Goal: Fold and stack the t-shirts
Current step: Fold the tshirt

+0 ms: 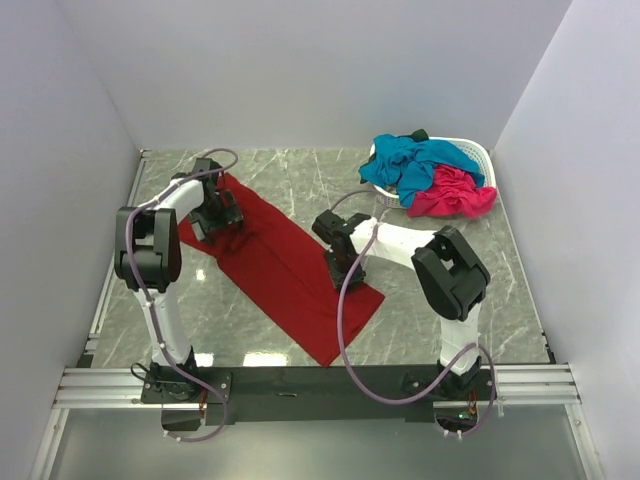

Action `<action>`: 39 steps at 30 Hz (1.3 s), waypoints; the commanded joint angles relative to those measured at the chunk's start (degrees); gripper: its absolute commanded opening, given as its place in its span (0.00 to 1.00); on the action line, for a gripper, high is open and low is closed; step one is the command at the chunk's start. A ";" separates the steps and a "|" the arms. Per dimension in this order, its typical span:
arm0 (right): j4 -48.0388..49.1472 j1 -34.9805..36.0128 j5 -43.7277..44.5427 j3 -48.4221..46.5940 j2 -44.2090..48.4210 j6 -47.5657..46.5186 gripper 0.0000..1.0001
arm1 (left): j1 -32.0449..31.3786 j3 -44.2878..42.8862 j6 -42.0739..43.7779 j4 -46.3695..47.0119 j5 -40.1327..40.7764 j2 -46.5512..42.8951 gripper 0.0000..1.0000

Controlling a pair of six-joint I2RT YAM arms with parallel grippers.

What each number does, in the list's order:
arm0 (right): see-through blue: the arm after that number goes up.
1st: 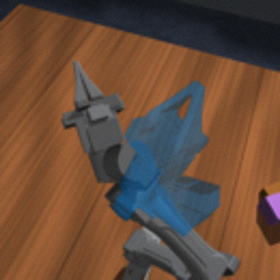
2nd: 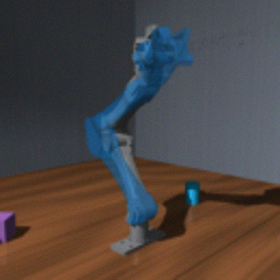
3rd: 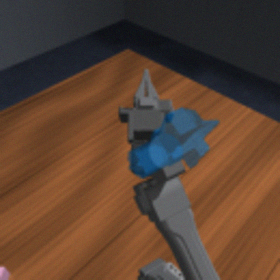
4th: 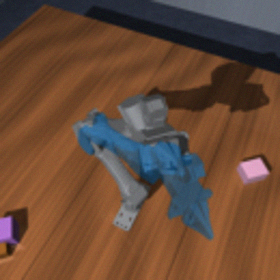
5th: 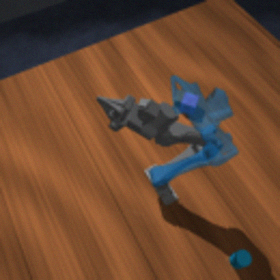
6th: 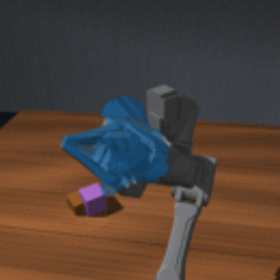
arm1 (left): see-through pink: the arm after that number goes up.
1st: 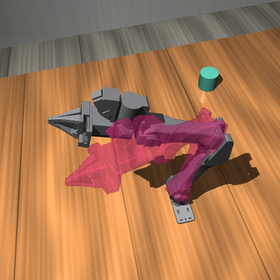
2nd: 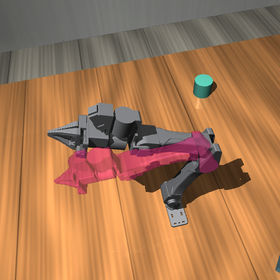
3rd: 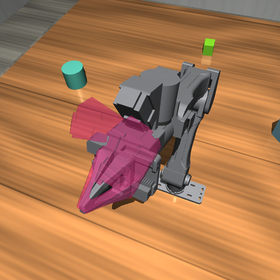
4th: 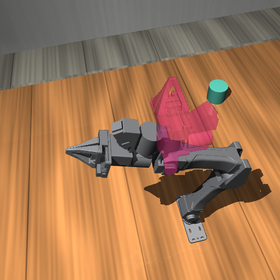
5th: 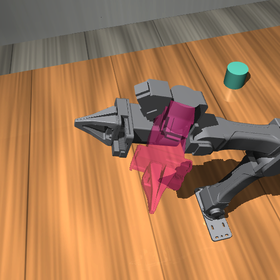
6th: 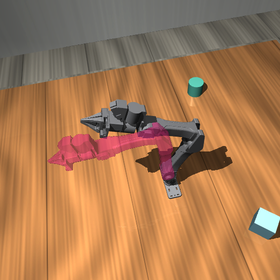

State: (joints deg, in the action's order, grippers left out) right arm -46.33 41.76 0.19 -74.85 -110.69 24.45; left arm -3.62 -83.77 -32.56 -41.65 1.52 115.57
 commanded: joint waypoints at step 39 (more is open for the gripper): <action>1.41 8.78 -24.71 -24.29 -14.38 -2.30 0.40 | 3.00 -35.16 7.07 5.17 -3.37 24.28 0.90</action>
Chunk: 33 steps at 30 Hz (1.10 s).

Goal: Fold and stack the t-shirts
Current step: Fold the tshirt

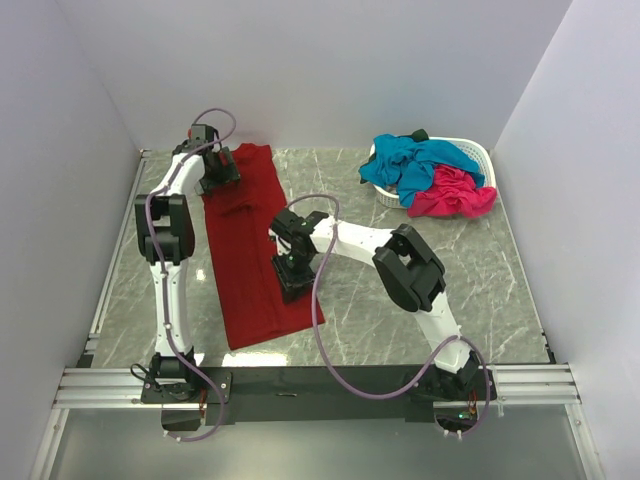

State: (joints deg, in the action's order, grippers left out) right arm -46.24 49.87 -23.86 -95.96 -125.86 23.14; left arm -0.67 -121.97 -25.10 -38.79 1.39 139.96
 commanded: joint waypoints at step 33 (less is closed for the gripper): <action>13.37 -4.60 4.09 31.01 26.46 -0.11 0.49 | -15.42 76.80 -29.30 -1.90 11.88 -74.83 0.94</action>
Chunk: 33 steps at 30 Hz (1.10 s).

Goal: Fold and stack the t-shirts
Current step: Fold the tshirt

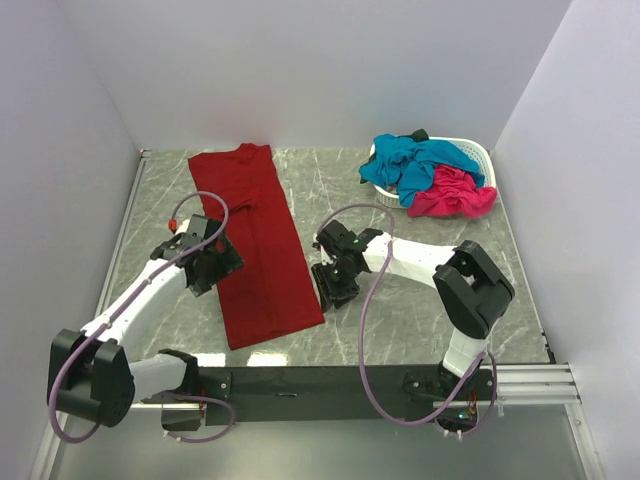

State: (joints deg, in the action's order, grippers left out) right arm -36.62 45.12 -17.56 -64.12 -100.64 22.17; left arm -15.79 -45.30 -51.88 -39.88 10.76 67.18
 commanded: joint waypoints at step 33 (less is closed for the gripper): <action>0.32 7.87 6.93 -3.56 -8.08 7.97 0.36 | -0.38 1.88 -1.74 -4.59 2.16 -6.62 0.95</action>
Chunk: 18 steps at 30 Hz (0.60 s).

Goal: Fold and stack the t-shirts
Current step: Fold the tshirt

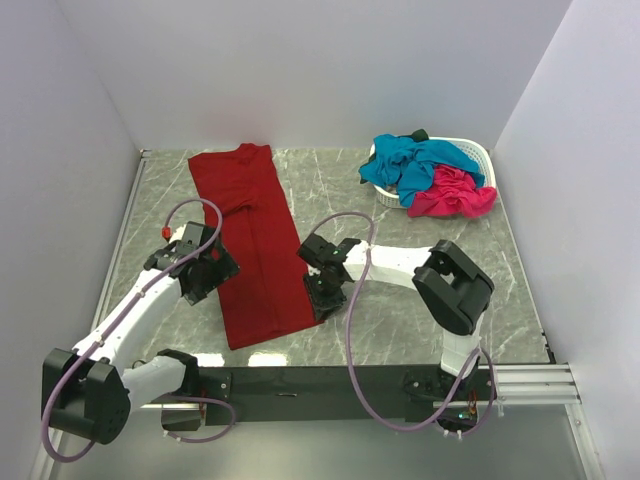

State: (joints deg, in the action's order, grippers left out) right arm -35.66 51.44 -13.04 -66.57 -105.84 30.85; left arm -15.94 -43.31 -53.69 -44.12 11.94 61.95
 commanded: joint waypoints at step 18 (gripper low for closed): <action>-6.27 -8.10 3.29 -3.57 -0.24 -3.87 0.00 | -11.65 5.96 -11.34 0.96 -1.31 -0.70 0.86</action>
State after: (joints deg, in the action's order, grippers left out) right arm -40.14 46.44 -11.42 -69.34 -107.61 28.60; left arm -25.50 -37.56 -61.45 -43.90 10.35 60.18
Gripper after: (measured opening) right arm 0.020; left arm 0.871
